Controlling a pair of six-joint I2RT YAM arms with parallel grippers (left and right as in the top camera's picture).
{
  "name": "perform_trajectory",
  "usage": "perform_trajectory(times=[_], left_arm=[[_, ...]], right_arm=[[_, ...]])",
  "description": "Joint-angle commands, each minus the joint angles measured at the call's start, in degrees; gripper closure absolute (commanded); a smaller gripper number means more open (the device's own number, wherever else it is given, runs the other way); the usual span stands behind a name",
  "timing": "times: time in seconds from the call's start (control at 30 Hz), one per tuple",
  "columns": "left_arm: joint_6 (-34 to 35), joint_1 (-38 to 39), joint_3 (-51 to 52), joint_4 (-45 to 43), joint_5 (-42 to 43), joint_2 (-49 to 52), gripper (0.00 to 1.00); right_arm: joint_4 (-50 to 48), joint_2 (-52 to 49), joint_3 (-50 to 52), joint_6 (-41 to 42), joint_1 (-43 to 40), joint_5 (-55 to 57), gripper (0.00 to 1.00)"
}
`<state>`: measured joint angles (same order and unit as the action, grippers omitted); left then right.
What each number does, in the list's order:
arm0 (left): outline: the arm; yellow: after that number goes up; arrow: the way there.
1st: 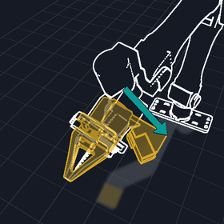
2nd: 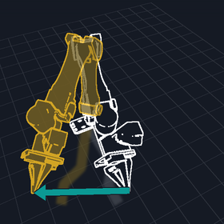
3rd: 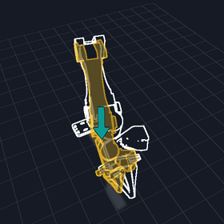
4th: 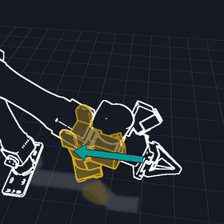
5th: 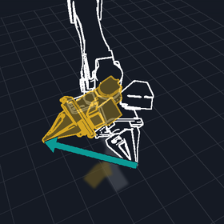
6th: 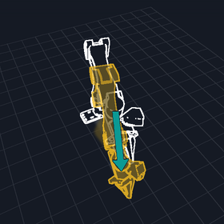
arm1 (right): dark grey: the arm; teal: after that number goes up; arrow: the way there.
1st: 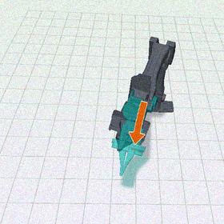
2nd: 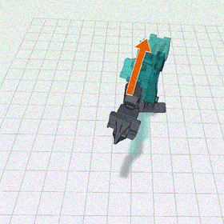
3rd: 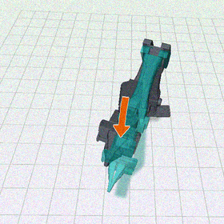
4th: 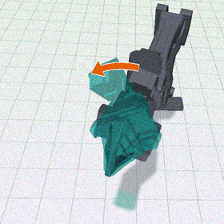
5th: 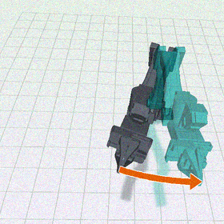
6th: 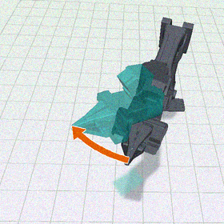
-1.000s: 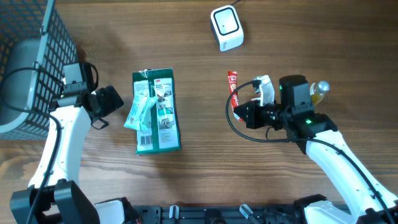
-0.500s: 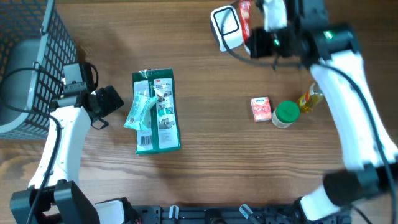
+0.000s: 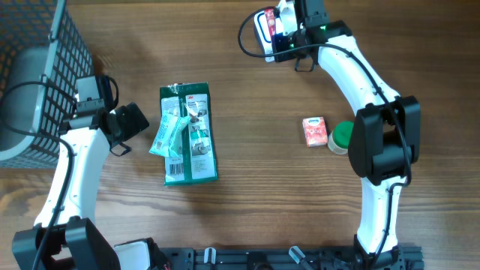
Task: Scan the item barcode
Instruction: 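Raise the red stick up to the white scanner, then lower the red stick and release it beside the jar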
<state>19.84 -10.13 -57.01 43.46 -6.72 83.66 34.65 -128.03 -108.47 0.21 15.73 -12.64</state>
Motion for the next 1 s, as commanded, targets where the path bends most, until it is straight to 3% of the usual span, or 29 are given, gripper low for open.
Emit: perform_trajectory(times=[0.0, 0.17, 0.33, 0.53, 0.67, 0.77, 0.9, 0.97], left_arm=[[-0.1, -0.3, -0.7, -0.1, 0.1, -0.6, 0.00], [-0.1, -0.3, -0.7, -0.1, 0.1, -0.6, 0.00], [-0.1, -0.3, -0.7, -0.1, 0.1, -0.6, 0.00], [-0.1, -0.3, -0.7, -0.1, 0.1, -0.6, 0.00], [-0.1, -0.3, -0.7, -0.1, 0.1, -0.6, 0.00], [-0.1, -0.3, -0.7, -0.1, 0.1, -0.6, 0.00], [-0.1, -0.3, -0.7, -0.1, 0.1, -0.6, 0.00], [-0.1, -0.3, -0.7, -0.1, 0.1, -0.6, 0.00]], right_arm=[[-0.8, -0.6, -1.0, 2.8, 0.4, 0.8, 0.96], [1.2, -1.5, -0.9, 3.7, 0.4, 0.8, 0.92], [3.3, -1.3, -0.9, 6.0, -1.3, -8.0, 0.95], [6.8, 0.1, -1.2, 7.8, -4.4, -10.0, 0.96], [15.6, 9.0, -1.2, 4.1, -4.7, -9.5, 0.96], [30.3, 19.5, -1.1, 2.7, -4.8, -7.3, 0.96], [45.2, 23.2, -0.8, 2.8, -4.8, -3.2, 0.96], [47.6, 23.2, 2.2, 2.7, -4.8, -3.2, 0.92]])
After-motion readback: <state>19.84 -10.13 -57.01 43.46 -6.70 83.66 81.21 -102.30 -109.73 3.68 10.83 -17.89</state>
